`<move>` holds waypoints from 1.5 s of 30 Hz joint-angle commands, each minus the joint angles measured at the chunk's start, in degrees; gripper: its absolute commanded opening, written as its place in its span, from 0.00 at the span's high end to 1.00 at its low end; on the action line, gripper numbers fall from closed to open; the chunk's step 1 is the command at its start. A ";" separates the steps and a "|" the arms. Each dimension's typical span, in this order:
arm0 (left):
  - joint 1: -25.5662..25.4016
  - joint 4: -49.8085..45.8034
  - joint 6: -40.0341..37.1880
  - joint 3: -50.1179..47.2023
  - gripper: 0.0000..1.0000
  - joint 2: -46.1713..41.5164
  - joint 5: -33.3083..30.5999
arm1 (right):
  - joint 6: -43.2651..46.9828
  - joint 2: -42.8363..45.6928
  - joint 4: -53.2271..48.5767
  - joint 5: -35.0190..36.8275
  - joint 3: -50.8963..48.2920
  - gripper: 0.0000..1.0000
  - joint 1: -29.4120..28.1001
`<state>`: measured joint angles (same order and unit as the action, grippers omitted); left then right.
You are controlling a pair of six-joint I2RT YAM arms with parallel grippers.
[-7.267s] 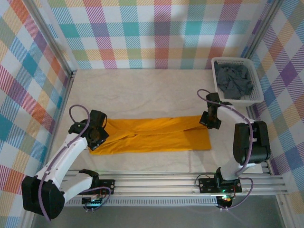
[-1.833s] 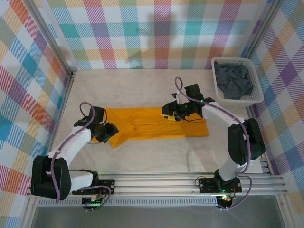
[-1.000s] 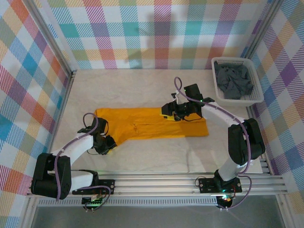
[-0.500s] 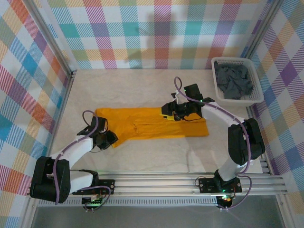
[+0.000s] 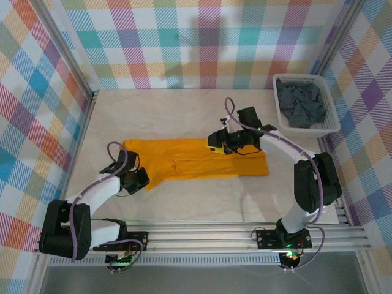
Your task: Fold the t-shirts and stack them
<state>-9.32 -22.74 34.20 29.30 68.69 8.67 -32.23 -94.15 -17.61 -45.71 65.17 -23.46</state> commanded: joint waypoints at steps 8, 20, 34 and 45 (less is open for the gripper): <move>0.09 -7.67 -3.43 7.17 1.00 -5.14 -6.75 | 0.35 0.28 0.28 -0.98 0.62 0.50 -0.35; 1.75 -7.47 -9.31 12.65 1.00 3.92 -13.14 | 0.88 1.64 -0.41 -1.10 -0.39 0.50 -0.35; 5.73 -4.22 -12.97 15.00 0.84 13.39 -16.94 | 1.79 1.85 -1.86 0.21 -1.12 0.50 -0.35; 7.26 -13.82 -3.69 23.09 0.61 12.56 -20.80 | 6.81 2.15 -13.74 16.13 0.94 0.57 5.04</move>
<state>-2.33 -31.20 24.77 49.78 84.68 -10.28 -28.95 -93.14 -25.28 -35.94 64.62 -20.47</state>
